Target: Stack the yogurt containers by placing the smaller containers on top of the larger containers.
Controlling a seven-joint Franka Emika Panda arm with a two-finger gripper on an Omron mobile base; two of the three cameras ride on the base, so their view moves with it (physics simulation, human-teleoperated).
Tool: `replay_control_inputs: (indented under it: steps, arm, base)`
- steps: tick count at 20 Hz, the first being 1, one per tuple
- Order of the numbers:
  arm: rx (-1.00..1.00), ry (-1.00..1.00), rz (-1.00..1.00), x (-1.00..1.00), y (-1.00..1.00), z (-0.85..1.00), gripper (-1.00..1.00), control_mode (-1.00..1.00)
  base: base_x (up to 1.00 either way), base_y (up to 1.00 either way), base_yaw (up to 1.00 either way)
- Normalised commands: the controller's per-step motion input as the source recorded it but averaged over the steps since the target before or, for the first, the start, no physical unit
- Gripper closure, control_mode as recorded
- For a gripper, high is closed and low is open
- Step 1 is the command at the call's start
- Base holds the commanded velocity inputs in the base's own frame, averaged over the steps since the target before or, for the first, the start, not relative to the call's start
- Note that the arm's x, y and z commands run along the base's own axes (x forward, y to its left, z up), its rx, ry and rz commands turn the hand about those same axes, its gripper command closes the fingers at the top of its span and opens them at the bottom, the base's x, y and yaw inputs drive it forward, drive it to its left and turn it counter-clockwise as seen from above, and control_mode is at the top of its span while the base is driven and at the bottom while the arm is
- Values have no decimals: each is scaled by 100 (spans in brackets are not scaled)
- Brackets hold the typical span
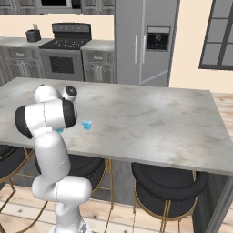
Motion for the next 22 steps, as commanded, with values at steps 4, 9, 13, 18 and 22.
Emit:
replay_control_inputs:
  steps: [4,9,13,18,22]
  arm:
    - [0,0,0,-3,-40,0,-100,-100]
    - [0,0,1,-3,-48,0,-100,-100]
    - [-14,0,10,-30,-34,0,-100,-100]
    - [-18,0,6,-20,-18,0,-100,-100]
    - [-19,0,1,-1,-9,0,-100,-100]
  base:
    - [0,0,0]
    - [0,0,0]
    - [0,0,0]
    - [0,0,0]
    - [0,0,0]
